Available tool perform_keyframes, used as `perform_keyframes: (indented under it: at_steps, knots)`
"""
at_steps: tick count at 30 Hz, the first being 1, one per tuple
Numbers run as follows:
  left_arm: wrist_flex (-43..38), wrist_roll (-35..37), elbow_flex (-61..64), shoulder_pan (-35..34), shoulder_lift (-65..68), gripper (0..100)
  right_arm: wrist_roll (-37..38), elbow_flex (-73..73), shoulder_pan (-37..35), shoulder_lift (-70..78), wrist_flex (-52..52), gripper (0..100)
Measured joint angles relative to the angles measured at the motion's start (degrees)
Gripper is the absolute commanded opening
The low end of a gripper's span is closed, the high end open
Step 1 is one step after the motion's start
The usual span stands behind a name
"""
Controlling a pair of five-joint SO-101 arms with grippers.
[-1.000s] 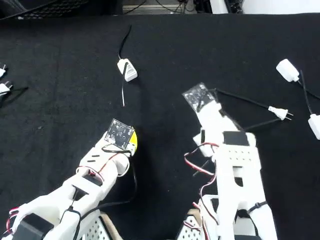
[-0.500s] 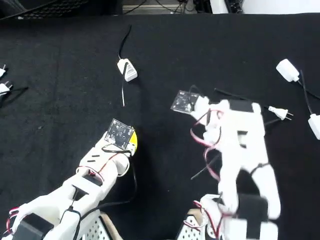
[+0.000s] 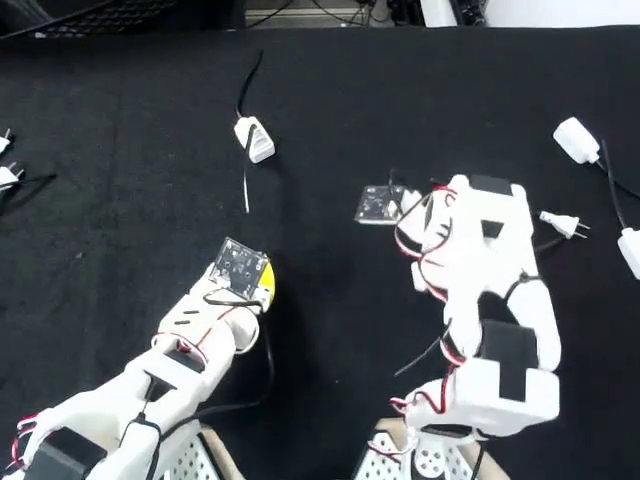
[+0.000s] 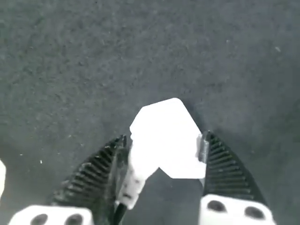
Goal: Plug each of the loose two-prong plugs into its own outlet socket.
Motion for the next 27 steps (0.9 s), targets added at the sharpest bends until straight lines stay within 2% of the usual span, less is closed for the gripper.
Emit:
perform_keyframes:
  at_steps: [10,15,17,27]
  knots:
    - [0.0,0.0,0.0,0.0,0.0,3,0.7,-1.6,1.8,6.9,-11.2,22.5]
    - [0.0,0.0,0.0,0.0,0.0,3,0.7,-6.8,1.4,10.5,-11.9,6.4]
    - [0.0,0.0,0.0,0.0,0.0,3,0.7,-9.3,1.4,12.4,-11.9,1.2]
    - [0.0,0.0,0.0,0.0,0.0,3,-0.8,-22.7,1.0,18.7,-2.8,1.2]
